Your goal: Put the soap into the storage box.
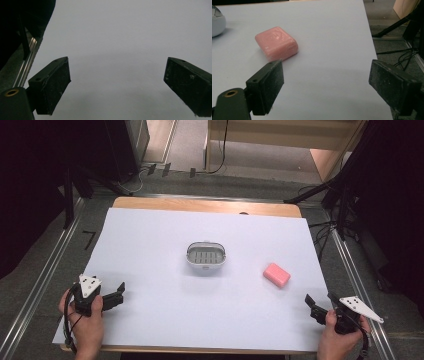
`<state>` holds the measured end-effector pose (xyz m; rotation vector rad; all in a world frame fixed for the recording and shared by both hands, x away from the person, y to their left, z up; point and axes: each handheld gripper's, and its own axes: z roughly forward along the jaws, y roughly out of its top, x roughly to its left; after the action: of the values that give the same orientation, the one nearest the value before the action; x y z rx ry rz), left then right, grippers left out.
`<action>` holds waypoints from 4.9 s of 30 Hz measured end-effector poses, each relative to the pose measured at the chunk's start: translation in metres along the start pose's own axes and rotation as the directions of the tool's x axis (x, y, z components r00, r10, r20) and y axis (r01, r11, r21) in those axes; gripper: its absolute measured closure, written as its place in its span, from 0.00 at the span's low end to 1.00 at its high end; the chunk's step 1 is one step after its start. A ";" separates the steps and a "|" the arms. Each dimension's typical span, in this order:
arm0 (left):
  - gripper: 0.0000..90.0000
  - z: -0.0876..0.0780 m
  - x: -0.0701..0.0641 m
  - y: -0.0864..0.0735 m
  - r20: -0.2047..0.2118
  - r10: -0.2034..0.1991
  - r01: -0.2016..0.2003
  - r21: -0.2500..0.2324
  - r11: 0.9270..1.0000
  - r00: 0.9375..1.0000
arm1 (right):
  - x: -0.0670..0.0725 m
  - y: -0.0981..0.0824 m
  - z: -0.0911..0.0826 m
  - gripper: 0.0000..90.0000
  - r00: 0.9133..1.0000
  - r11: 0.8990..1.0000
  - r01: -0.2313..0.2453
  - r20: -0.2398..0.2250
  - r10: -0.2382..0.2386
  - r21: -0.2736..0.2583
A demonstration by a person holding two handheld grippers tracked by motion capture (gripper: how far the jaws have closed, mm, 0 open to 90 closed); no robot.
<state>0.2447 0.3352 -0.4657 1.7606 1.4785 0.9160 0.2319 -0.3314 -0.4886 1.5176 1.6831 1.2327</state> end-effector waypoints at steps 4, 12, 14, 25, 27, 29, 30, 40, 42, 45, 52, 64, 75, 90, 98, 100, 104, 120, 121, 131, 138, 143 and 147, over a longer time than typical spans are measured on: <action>0.08 0.000 0.000 0.000 -0.002 0.004 -0.004 0.005 1.000 1.000 | 0.000 0.000 0.000 0.15 1.000 1.000 0.006 -0.024 -0.006 0.000; 0.07 0.000 0.000 0.000 -0.006 0.003 -0.003 -0.002 1.000 1.000 | -0.002 0.000 0.000 0.19 1.000 1.000 -0.008 -0.022 0.008 0.009; 0.07 0.000 0.000 0.000 -0.006 0.001 -0.001 0.002 1.000 1.000 | -0.003 0.000 0.000 0.21 0.999 1.000 -0.020 -0.040 0.020 0.008; 0.07 0.000 -0.003 0.000 -0.015 0.033 -0.033 0.006 0.999 0.999 | -0.002 0.000 -0.005 0.15 0.998 0.999 0.014 -0.063 -0.011 0.048; 0.07 0.000 -0.002 0.000 -0.009 0.023 -0.023 0.004 1.000 1.000 | -0.001 0.000 -0.005 0.15 0.997 0.997 0.022 -0.069 -0.017 0.074; 0.07 0.000 -0.001 0.000 -0.004 0.015 -0.015 0.005 1.000 1.000 | -0.002 0.000 -0.005 0.16 0.997 0.994 0.018 -0.080 -0.010 0.103; 0.07 0.000 -0.001 0.000 -0.002 0.016 -0.016 0.004 1.000 1.000 | -0.002 0.001 -0.005 0.16 0.996 0.993 0.028 -0.083 -0.018 0.118; 0.07 0.002 -0.005 0.001 -0.021 0.046 -0.045 0.020 0.999 0.999 | 0.006 0.019 -0.008 0.24 0.969 0.957 0.170 -0.217 -0.119 0.235; 0.07 0.002 -0.005 0.001 -0.023 0.050 -0.049 0.018 0.999 0.999 | 0.009 0.025 -0.004 0.24 0.955 0.931 0.231 -0.249 -0.161 0.283; 0.07 0.001 -0.006 0.000 -0.022 0.058 -0.058 0.013 0.998 0.998 | 0.011 0.030 0.001 0.23 0.947 0.905 0.270 -0.263 -0.187 0.328; 0.07 0.001 -0.007 0.000 -0.020 0.059 -0.059 0.012 0.998 0.998 | 0.022 0.042 0.016 0.20 0.924 0.857 0.333 -0.316 -0.215 0.392; 0.07 0.000 -0.007 0.000 -0.024 0.064 -0.064 0.005 0.998 0.998 | 0.039 0.076 0.036 0.22 0.894 0.790 0.420 -0.355 -0.274 0.447; 0.07 0.001 -0.007 0.000 -0.025 0.065 -0.065 0.010 0.998 0.998 | 0.042 0.086 0.049 0.24 0.881 0.748 0.456 -0.364 -0.303 0.482; 0.07 0.001 -0.007 0.000 -0.026 0.074 -0.073 0.018 0.997 0.997 | 0.044 0.094 0.062 0.23 0.875 0.730 0.470 -0.367 -0.315 0.495; 0.07 0.002 -0.008 0.000 -0.027 0.078 -0.078 0.018 0.997 0.997 | 0.051 0.103 0.070 0.20 0.863 0.706 0.501 -0.347 -0.367 0.500; 0.07 0.002 -0.008 0.000 -0.028 0.080 -0.080 0.018 0.997 0.996 | 0.054 0.106 0.073 0.22 0.861 0.696 0.506 -0.351 -0.369 0.509; 0.07 0.002 -0.008 0.000 -0.027 0.080 -0.079 0.018 0.997 0.996 | 0.056 0.111 0.082 0.25 0.856 0.697 0.511 -0.376 -0.356 0.503; 0.07 0.002 -0.009 0.000 -0.025 0.083 -0.082 0.020 0.996 0.996 | 0.071 0.112 0.117 0.30 0.855 0.660 0.513 -0.398 -0.333 0.549; 0.07 0.002 -0.009 0.000 -0.025 0.083 -0.082 0.020 0.996 0.996 | 0.072 0.113 0.121 0.31 0.852 0.651 0.518 -0.405 -0.332 0.555; 0.07 0.002 -0.009 0.001 -0.024 0.086 -0.086 0.023 0.996 0.996 | 0.079 0.110 0.137 0.34 0.843 0.604 0.534 -0.425 -0.328 0.592; 0.07 0.002 -0.009 0.001 -0.024 0.087 -0.086 0.024 0.996 0.996 | 0.079 0.108 0.144 0.39 0.846 0.593 0.530 -0.421 -0.327 0.606; 0.07 0.002 -0.009 0.001 -0.024 0.088 -0.087 0.024 0.996 0.996 | 0.080 0.104 0.149 0.40 0.842 0.579 0.538 -0.427 -0.330 0.613; 0.07 0.002 -0.009 0.001 -0.023 0.089 -0.088 0.025 0.996 0.996 | 0.081 0.101 0.154 0.41 0.846 0.561 0.533 -0.423 -0.326 0.634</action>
<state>0.2458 0.3262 -0.4672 1.8513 1.4413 0.9713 0.3940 -0.2196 -0.4508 1.1921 2.7613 0.4762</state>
